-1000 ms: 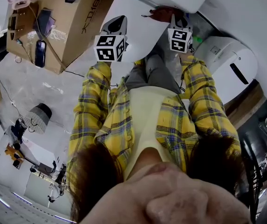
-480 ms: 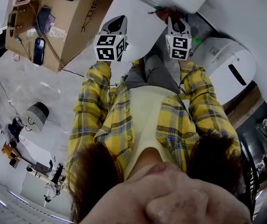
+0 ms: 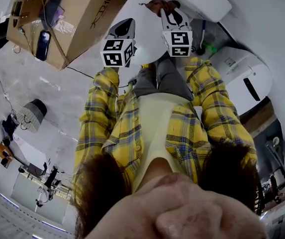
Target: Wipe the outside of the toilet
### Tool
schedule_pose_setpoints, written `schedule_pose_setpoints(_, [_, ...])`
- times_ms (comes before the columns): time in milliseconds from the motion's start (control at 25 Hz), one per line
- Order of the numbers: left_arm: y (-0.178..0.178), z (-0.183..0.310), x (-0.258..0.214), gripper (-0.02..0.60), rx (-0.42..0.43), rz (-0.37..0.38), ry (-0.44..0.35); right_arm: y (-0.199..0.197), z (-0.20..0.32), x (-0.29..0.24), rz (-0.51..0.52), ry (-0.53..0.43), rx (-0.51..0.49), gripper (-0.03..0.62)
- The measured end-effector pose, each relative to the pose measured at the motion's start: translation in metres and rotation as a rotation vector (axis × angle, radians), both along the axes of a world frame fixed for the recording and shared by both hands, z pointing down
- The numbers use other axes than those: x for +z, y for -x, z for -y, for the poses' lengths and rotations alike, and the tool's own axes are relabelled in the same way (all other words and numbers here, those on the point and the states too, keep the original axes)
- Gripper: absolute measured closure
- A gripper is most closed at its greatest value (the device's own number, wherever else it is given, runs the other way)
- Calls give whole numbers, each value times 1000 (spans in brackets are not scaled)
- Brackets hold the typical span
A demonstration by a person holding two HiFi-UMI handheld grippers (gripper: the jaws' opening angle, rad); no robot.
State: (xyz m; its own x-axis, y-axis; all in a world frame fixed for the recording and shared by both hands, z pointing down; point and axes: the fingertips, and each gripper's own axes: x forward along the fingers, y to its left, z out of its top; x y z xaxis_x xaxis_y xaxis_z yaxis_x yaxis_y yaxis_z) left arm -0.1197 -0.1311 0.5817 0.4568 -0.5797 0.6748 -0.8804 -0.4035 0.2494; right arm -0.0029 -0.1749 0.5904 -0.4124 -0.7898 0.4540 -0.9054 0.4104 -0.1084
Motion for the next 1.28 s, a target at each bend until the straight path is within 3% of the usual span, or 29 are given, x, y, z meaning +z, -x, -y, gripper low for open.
schedule_pose_setpoints(680, [22, -4, 21, 574, -107, 20, 47, 82, 82, 15, -21, -46, -145, 517])
schedule_pose_setpoints(1000, [23, -3, 25, 574, -114, 25, 53, 96, 97, 42, -74, -12, -193, 517])
schedule_pose_setpoints(1280, [23, 6, 41, 574, -115, 20, 69, 74, 89, 83, -125, 102, -146, 517])
